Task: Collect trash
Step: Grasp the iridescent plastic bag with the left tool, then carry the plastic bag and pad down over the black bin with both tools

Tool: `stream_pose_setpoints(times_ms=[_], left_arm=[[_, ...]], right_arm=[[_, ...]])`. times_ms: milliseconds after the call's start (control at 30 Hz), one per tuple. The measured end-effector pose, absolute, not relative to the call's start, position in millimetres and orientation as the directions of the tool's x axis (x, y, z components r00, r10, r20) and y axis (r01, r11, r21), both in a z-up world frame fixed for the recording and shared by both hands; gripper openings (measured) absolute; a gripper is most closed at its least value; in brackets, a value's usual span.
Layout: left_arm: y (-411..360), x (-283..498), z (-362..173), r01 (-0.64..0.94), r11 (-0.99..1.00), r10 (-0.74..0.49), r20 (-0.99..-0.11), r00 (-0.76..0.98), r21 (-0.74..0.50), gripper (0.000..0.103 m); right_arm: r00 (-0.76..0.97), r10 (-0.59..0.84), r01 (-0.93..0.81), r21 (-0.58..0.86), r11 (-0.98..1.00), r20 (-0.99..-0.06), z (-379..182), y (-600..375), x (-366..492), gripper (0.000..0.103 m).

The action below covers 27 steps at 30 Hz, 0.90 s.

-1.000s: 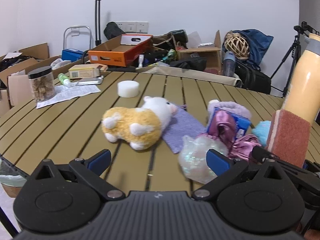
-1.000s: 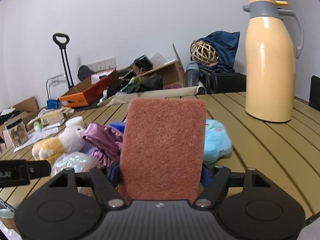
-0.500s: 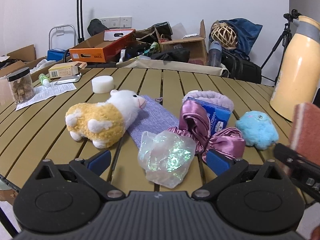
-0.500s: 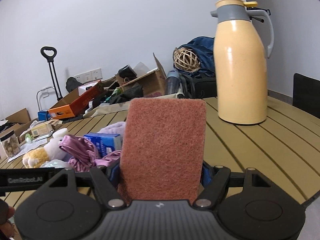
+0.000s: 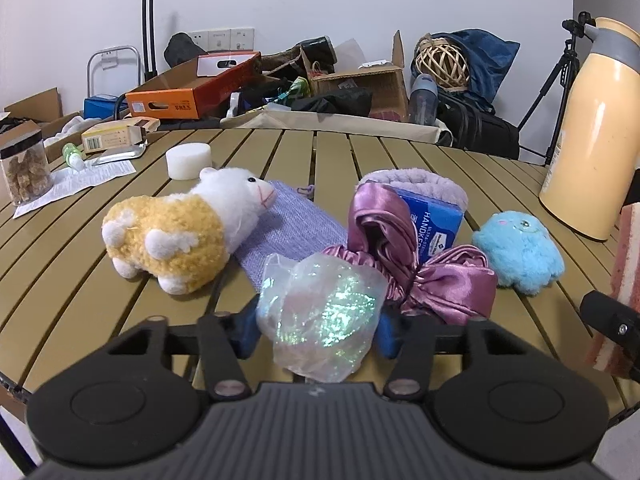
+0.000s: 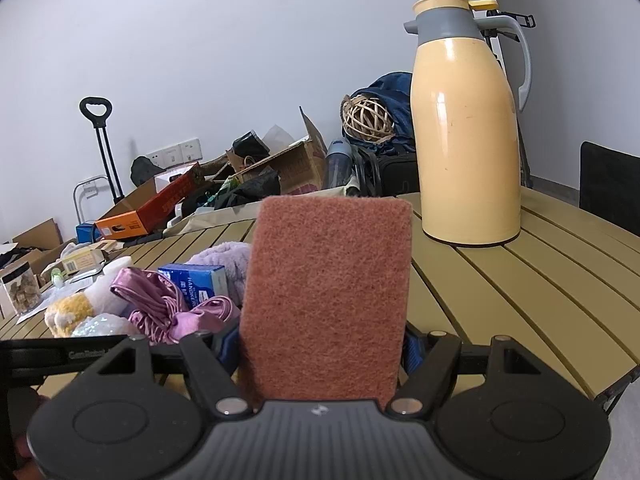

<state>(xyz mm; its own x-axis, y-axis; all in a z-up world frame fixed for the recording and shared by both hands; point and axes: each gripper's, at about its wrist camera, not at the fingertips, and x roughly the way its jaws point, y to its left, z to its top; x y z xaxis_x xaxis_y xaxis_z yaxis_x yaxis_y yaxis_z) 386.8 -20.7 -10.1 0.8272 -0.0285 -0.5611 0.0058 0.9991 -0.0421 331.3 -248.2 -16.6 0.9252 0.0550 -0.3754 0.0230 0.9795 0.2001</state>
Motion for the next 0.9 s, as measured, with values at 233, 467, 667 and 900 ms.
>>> stream_pose_setpoints(times_ms=[233,467,667,900], left_arm=[[-21,381,-7,0.030,0.998,-0.050,-0.539,0.841,-0.046,0.046],[-20,368,0,0.045,0.998,-0.065,-0.516,0.854,-0.052,0.045],[-17,348,10,0.051,0.997,-0.073,-0.485,0.871,-0.060,0.045],[-13,319,18,0.046,0.997,-0.071,-0.449,0.890,-0.065,0.045]], right_arm=[[0.925,0.068,0.010,0.201,0.980,-0.374,-15,-248,330,0.072],[0.926,0.084,-0.014,0.190,0.982,-0.367,-14,-244,323,0.072],[0.927,0.097,-0.034,0.175,0.984,-0.364,-13,-240,309,0.072],[0.931,0.108,-0.052,0.167,0.985,-0.350,-9,-238,284,0.072]])
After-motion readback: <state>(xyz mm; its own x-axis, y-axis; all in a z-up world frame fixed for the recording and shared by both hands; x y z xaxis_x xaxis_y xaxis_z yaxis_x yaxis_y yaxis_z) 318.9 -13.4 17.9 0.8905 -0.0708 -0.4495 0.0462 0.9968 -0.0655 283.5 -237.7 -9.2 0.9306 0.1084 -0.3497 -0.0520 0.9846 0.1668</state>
